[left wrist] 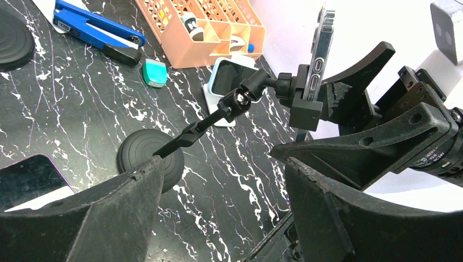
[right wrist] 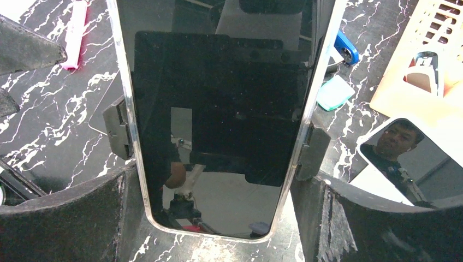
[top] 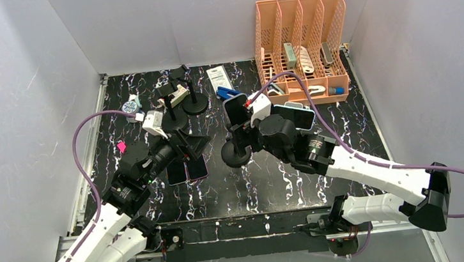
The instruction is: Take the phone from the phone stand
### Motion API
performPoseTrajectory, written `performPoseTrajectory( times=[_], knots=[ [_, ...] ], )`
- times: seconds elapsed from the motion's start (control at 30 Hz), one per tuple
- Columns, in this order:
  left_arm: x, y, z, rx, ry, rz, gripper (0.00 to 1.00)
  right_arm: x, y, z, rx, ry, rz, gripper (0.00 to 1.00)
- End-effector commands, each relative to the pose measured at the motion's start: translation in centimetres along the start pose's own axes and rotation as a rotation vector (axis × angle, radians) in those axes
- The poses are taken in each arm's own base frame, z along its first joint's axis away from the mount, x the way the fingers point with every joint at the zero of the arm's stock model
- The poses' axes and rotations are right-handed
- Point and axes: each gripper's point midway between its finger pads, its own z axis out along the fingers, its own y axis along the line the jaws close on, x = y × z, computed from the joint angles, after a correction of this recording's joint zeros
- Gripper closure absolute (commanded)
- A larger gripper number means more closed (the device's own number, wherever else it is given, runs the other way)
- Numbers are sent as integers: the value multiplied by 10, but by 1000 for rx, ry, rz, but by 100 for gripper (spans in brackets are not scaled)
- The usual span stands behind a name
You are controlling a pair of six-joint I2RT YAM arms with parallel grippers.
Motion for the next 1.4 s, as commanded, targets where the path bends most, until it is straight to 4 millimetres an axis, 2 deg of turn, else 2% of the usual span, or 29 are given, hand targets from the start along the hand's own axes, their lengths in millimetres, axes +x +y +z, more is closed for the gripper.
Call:
performPoseTrajectory(
  times=[0.0, 0.3, 0.4, 0.53, 1.03, 1.37],
  knots=[
    [-9, -4, 1, 6, -21, 5, 22, -19, -1, -4, 12, -83, 39, 1],
    [-21, -21, 8, 66, -37, -26, 23, -19, -4, -7, 18, -91, 36, 7],
    [-26, -29, 11, 93, -41, -36, 23, -19, -3, -8, 16, -86, 37, 2],
    [-30, -34, 15, 111, -40, -42, 23, -17, -6, -10, 24, -85, 40, 1],
    [-28, -36, 17, 125, -36, -45, 23, -14, 2, -16, -57, -157, 28, 1],
    [-29, -38, 20, 130, -34, -57, 23, -12, 4, -12, -51, -151, -1, 1]
  ],
)
